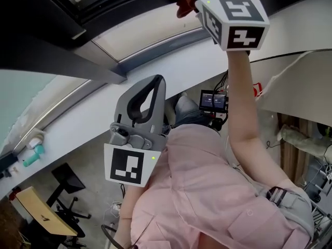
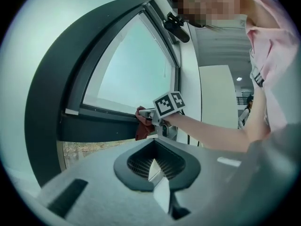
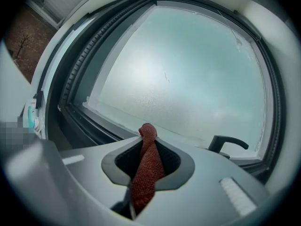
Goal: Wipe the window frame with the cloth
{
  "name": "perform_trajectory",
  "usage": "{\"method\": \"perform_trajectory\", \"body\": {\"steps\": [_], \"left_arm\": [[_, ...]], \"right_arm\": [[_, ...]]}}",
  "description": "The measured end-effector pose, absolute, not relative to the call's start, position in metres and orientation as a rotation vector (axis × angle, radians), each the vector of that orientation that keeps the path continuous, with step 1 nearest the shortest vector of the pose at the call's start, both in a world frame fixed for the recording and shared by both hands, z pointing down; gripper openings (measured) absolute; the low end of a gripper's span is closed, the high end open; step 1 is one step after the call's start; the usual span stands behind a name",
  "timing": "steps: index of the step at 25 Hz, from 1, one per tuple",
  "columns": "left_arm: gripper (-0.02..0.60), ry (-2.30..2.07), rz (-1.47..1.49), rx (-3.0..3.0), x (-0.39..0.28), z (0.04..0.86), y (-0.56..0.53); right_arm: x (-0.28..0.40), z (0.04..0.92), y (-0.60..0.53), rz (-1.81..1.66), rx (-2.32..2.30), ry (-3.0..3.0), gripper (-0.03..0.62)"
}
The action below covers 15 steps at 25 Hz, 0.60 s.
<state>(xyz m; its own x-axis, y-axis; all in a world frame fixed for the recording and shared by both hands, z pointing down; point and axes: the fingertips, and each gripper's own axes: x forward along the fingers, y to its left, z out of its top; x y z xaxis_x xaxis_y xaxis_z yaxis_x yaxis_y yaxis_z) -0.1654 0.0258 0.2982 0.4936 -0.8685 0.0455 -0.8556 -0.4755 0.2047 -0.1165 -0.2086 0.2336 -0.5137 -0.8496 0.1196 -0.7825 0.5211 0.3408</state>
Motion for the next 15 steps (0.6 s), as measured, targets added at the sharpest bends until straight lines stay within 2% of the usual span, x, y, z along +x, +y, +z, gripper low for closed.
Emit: {"method": "perform_trajectory", "body": {"steps": [9,15], "left_arm": [[-0.006,-1.532,-0.114,2.469,-0.159,0.303,0.021],[-0.006,-1.55,-0.14,2.459,-0.132,0.295,0.006]], "right_arm": [[-0.118,0.236,-0.209,-0.331,1.349,-2.53,0.063],[-0.119,0.236,-0.208,-0.32,1.268,-2.593,0.063]]}}
